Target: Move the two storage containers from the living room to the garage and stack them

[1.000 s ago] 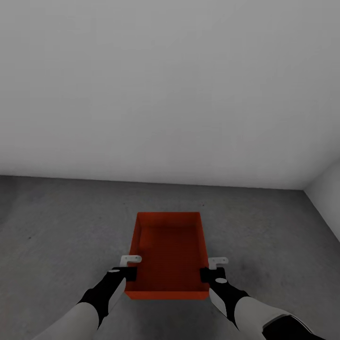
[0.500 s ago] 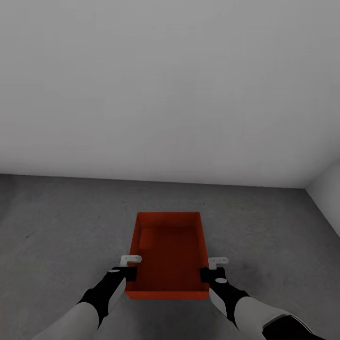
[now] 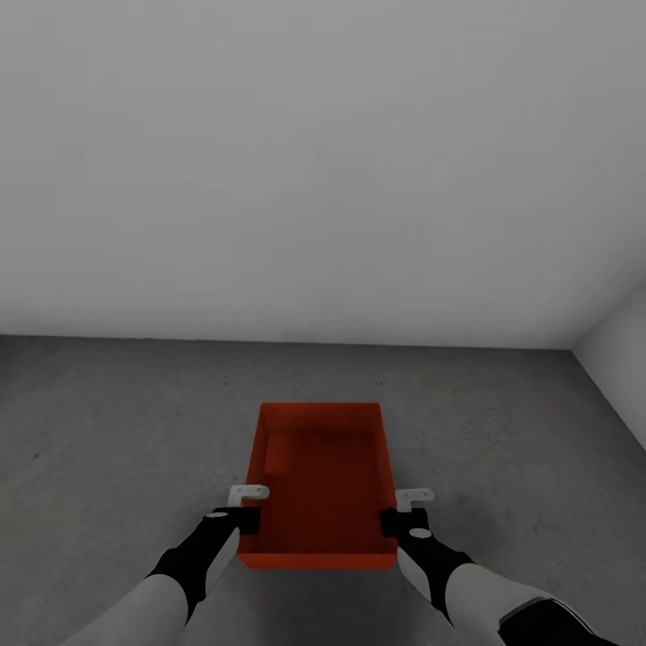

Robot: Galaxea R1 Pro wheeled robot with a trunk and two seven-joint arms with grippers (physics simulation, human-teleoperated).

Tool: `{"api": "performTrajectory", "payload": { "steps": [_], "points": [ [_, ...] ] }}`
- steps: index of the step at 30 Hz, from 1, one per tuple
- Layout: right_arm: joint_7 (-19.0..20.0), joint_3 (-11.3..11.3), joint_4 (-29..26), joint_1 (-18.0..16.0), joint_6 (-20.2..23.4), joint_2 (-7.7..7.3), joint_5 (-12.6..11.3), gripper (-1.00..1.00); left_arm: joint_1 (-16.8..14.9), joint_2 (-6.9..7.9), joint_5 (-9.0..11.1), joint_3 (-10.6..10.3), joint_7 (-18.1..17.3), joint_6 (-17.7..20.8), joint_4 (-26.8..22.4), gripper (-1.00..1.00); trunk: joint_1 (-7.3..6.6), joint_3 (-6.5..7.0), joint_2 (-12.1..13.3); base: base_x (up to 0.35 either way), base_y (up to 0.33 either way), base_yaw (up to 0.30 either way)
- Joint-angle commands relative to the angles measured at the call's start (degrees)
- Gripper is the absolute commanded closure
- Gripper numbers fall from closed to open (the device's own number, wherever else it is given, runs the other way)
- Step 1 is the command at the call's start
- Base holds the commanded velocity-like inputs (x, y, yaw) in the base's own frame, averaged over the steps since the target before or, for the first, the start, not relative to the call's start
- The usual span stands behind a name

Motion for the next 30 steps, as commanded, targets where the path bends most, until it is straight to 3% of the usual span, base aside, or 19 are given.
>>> {"api": "performTrajectory", "payload": {
  "steps": [1, 30],
  "points": [
    [0.1, -0.7, 0.0, 0.0, -0.2, -0.08, -0.4, 1.00, 0.0, 1.63, 0.2, 3.4, 0.7, 0.4, -0.2, 1.00, 0.22, -0.22, -0.4, 0.000, 0.000, -0.003],
    [0.1, -0.7, 0.0, 0.0, -0.3, -0.14, -0.4, 1.00, 0.0, 1.63, 0.2, 3.4, 0.7, 0.4, -0.2, 1.00, 6.59, -5.42, -12.1, 0.000, 0.000, 0.000]
  ]
}}
